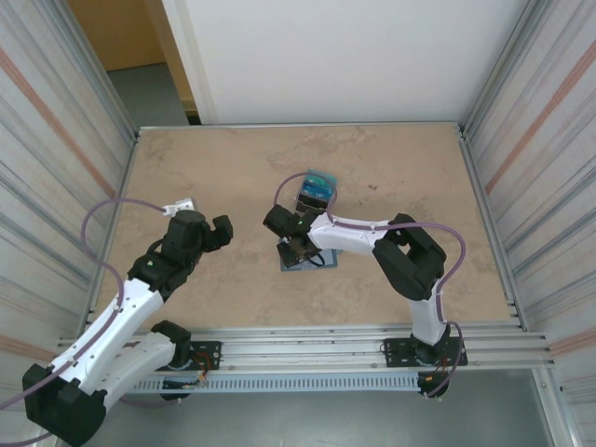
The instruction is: Take the credit cards out of the card holder
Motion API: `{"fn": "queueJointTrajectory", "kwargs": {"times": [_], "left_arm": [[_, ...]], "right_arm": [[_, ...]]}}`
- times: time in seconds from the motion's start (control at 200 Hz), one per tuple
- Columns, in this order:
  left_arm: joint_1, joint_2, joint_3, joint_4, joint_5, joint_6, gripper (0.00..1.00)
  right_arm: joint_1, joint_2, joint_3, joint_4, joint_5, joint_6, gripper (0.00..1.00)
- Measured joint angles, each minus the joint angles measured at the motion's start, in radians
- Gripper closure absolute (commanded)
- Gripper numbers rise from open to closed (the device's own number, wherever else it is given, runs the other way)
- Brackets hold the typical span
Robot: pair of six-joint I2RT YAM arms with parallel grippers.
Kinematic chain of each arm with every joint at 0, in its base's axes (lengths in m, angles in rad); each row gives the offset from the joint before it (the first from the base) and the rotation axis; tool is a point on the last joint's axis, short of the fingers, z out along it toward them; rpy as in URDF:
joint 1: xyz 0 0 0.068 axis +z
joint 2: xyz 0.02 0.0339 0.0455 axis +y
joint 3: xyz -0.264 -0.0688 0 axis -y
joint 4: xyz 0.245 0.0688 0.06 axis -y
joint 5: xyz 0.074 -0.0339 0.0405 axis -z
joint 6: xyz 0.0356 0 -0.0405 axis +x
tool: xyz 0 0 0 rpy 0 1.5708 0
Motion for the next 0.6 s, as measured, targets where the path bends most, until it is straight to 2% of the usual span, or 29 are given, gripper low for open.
{"fn": "queueJointTrajectory", "kwargs": {"times": [0.316, 0.601], "left_arm": [[0.000, 0.002, 0.001, 0.000, 0.007, 0.003, 0.01], [0.000, 0.027, 0.015, 0.008, 0.029, 0.013, 0.01]], "right_arm": [[-0.001, -0.024, 0.000, -0.061, 0.119, 0.007, 0.52], [-0.033, -0.095, -0.048, -0.066, 0.172, 0.027, 0.60]]}}
